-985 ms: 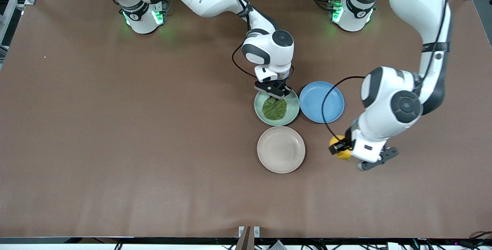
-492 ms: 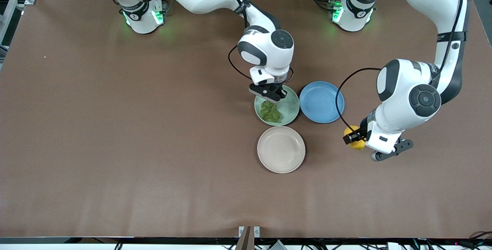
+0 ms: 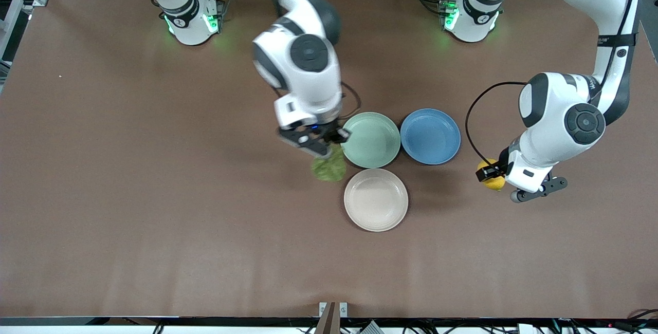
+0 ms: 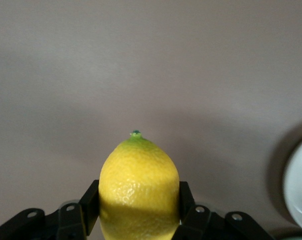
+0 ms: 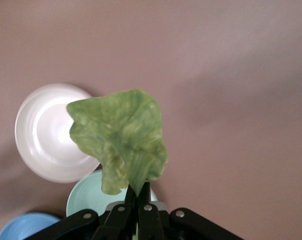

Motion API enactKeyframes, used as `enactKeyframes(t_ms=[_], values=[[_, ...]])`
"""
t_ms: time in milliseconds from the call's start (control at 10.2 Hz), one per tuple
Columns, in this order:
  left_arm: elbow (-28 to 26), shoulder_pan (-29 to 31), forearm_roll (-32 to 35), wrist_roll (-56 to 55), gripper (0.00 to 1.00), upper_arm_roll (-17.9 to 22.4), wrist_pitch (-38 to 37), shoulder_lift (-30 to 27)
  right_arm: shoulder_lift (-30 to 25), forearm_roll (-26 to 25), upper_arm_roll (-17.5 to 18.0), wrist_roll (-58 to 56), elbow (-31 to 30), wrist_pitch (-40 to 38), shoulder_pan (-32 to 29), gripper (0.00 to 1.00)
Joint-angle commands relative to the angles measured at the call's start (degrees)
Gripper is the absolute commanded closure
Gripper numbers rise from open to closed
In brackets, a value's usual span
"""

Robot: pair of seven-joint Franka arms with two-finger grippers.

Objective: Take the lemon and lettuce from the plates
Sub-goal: 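Carry the lettuce off the plate with the right gripper while the left holds lemon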

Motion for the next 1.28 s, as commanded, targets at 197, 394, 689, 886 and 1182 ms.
enactKeyframes(t_ms=[197,394,689,886,1182], values=[[-2.9,5.9,2.9,8.8,1.00,-0.5,4.7,1.7,-4.8,4.8,-7.9,-24.5,-4.3,-10.5,-16.3,1.00],[-2.9,7.4,3.0,11.5,1.00,-0.4,7.4,4.8,-4.4,5.1,-13.6,-33.9,-8.9,-9.9,-20.5,1.00],[-2.7,9.4,3.0,15.3,1.00,-0.4,9.9,8.3,-4.4,11.7,-14.6,-47.0,-17.5,-1.4,-30.6,1.00],[-2.6,11.3,3.0,18.0,1.00,-0.4,11.4,9.4,-4.2,12.4,-14.7,-51.6,-27.7,13.3,-32.4,1.00],[-2.0,10.9,3.0,18.1,0.00,-0.5,11.4,9.8,-1.4,12.3,-14.7,-55.3,-33.3,26.4,-33.7,1.00]])
